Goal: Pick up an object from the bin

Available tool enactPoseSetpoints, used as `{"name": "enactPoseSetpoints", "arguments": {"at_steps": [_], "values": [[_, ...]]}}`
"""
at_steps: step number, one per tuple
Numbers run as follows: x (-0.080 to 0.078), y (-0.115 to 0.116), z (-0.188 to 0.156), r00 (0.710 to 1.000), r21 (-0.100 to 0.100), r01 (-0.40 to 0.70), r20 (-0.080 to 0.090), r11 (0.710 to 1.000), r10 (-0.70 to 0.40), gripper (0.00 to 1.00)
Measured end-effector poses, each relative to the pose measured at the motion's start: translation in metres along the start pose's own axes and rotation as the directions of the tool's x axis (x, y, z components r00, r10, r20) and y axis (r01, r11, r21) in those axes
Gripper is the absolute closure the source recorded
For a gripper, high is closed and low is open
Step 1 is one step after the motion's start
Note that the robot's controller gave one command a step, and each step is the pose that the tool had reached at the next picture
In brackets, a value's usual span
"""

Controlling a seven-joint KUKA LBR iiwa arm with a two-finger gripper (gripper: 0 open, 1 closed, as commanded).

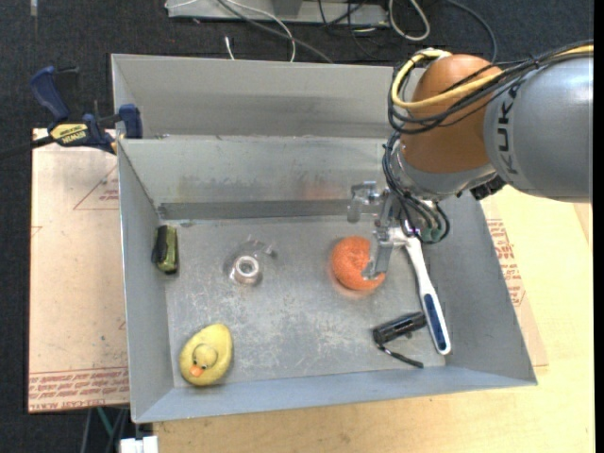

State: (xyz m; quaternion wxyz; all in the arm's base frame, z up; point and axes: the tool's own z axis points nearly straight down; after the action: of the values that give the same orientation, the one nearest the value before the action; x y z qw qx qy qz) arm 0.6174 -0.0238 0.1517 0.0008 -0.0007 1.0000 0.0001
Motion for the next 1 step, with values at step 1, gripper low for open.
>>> {"name": "enactPoseSetpoints", "arguments": {"at_steps": [1], "values": [[0.0,0.0,0.0,1.0,0.0,0.0,0.0,1.0,0.0,0.0]]}}
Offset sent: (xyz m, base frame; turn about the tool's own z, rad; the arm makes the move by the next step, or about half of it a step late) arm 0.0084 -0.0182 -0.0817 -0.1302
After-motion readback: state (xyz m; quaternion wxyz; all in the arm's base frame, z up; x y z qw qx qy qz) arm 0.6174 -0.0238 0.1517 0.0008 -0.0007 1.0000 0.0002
